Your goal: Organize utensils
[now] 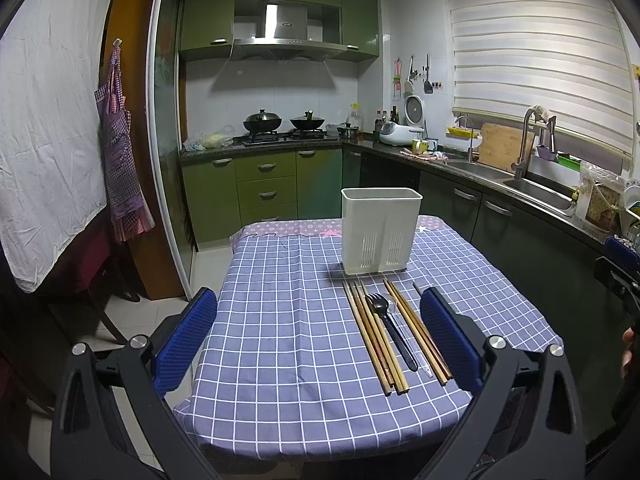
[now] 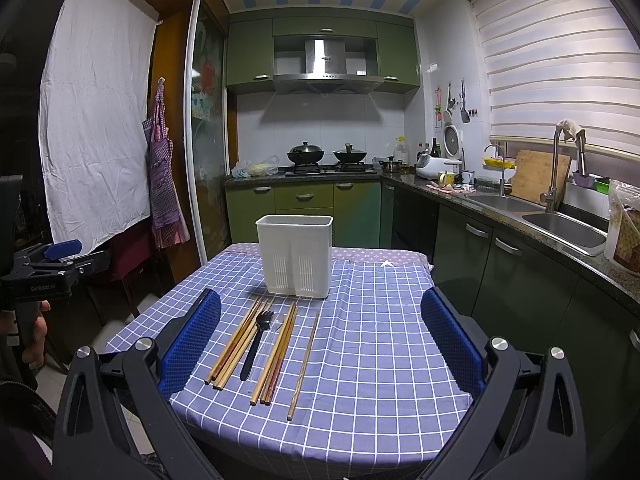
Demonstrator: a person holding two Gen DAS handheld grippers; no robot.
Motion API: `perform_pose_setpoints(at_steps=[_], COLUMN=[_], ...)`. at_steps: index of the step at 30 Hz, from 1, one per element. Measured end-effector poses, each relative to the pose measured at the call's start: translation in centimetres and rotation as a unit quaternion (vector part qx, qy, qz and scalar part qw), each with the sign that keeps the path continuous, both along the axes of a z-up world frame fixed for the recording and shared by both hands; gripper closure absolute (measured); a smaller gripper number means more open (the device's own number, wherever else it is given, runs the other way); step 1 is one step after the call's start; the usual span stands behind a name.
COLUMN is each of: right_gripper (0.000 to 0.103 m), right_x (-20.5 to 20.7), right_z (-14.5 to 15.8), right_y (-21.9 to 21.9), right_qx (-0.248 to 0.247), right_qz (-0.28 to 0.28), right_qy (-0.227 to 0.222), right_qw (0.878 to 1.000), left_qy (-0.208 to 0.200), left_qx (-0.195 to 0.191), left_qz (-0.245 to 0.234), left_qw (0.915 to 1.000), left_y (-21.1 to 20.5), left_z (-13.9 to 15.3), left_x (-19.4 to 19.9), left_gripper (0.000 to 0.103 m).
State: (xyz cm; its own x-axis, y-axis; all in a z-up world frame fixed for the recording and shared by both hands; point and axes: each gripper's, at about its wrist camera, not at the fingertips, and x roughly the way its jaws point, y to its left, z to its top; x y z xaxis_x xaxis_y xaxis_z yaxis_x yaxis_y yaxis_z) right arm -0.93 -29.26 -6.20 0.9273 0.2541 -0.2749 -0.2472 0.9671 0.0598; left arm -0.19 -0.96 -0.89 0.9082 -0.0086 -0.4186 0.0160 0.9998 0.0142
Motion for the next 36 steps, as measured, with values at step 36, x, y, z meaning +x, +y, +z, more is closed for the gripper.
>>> perform_pose_setpoints(at_steps=[36], right_gripper=[0.004], right_x=[0.3], right_z=[-0.5], right_y=[0.5], right_qx=[-0.002], right_qz=[-0.001], right_qy=[0.006], right_qw=[1.0], left_qy=[0.012], left_qx=[0.004], left_qz=[-0.005], left_qw=[0.9999], left_y=[-0.2], left_z=[-0.7], left_x=[0.0], left_gripper=[0.006])
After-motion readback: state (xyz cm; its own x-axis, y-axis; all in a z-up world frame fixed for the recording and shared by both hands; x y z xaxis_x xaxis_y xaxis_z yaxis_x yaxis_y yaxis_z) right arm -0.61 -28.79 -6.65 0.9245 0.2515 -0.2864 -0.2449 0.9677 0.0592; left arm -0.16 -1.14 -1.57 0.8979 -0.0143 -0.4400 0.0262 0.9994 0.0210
